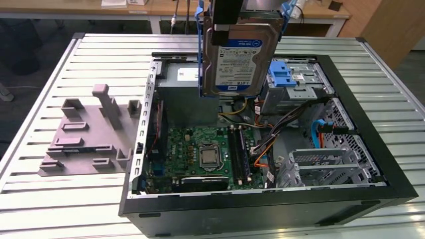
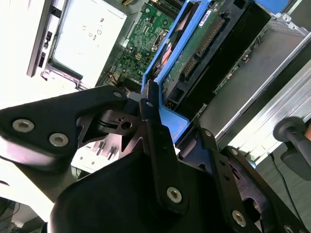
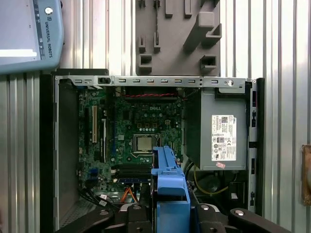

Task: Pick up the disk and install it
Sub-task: 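Insert the disk into the insertion slot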

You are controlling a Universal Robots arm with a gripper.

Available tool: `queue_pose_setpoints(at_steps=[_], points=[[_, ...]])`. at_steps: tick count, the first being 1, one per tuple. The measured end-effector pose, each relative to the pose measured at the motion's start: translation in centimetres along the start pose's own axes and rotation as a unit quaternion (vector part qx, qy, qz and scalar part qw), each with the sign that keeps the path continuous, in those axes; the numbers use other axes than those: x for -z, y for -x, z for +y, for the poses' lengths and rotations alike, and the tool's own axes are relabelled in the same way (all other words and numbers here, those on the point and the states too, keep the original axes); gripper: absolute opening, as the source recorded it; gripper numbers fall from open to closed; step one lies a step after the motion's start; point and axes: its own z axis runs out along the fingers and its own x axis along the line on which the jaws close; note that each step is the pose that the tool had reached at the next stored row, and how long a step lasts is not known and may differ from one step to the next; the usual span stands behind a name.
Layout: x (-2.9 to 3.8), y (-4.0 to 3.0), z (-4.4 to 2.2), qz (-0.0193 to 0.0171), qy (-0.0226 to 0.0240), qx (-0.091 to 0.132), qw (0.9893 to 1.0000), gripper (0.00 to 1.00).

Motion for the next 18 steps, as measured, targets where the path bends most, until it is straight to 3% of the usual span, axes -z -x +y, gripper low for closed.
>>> queue_pose_setpoints(at_steps=[5,12,18], points=[[0.0,-0.05,-0.01,0.0,0.0,0.0,1.0,0.36],[0.03,-1.74,-0.03,-0.0001,0.0,0.0,1.0,0.36],[-0.03,-2.03,-0.32,0.0,0.0001,0.0,1.0,0.36]])
